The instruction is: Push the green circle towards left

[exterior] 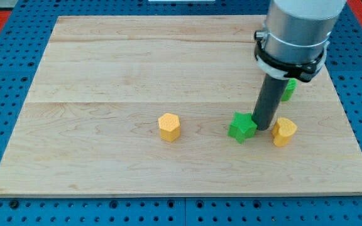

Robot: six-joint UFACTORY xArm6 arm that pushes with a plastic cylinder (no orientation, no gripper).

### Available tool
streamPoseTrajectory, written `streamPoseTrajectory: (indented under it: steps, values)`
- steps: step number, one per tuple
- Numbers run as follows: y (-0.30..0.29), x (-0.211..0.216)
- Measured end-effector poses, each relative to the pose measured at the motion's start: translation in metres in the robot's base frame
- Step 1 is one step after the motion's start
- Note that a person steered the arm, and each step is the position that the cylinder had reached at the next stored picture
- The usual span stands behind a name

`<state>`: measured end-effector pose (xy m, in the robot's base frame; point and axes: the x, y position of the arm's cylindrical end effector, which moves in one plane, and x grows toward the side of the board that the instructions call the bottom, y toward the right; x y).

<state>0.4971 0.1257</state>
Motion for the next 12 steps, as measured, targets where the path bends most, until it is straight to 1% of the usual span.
streamPoseTrajectory:
  steps: [1, 2, 3, 4, 5, 6, 10, 11, 12]
  values:
    - [-0.013, -0.001]
    - [0.003, -0.011]
    - [0.055, -0.036]
    - [0.095, -0.037]
    - [0.116, -0.071]
    - [0.103, -0.083]
    - [-0.142, -0.091]
    - [-0.181, -0.108]
    - [-0.187, -0.119]
